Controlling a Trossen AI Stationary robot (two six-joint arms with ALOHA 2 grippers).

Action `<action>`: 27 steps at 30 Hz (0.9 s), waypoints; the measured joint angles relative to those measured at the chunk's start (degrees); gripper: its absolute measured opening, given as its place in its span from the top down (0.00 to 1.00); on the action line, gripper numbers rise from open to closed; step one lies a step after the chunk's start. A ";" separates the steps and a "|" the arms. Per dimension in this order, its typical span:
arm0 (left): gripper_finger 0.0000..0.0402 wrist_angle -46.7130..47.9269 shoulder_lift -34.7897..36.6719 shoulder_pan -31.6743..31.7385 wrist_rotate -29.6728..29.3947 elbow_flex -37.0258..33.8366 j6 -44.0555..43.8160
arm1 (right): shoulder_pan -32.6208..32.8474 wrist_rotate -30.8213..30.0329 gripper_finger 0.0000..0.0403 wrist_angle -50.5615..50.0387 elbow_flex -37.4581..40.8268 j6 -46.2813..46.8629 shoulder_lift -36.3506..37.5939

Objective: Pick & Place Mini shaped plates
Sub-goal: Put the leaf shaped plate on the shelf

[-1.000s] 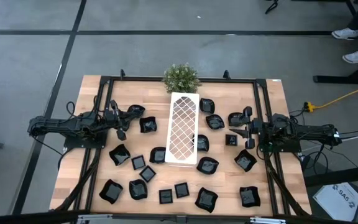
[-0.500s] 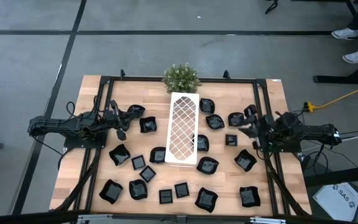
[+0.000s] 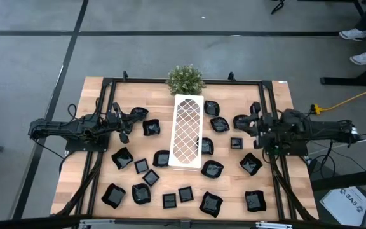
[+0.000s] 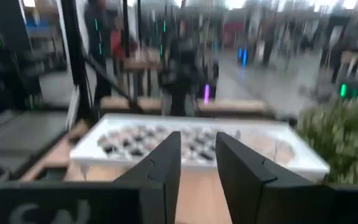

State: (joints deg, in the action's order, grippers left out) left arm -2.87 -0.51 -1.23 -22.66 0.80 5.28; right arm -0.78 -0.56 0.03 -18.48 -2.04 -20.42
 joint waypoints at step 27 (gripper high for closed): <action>0.87 0.01 0.01 0.00 0.00 0.00 -0.02 | 8.81 -18.76 0.75 -37.27 -27.76 -9.68 -42.10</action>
State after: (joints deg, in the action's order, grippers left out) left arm -2.86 -0.50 -1.23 -22.65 0.80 5.26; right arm 8.04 -19.32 -37.24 -46.24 -11.72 -62.52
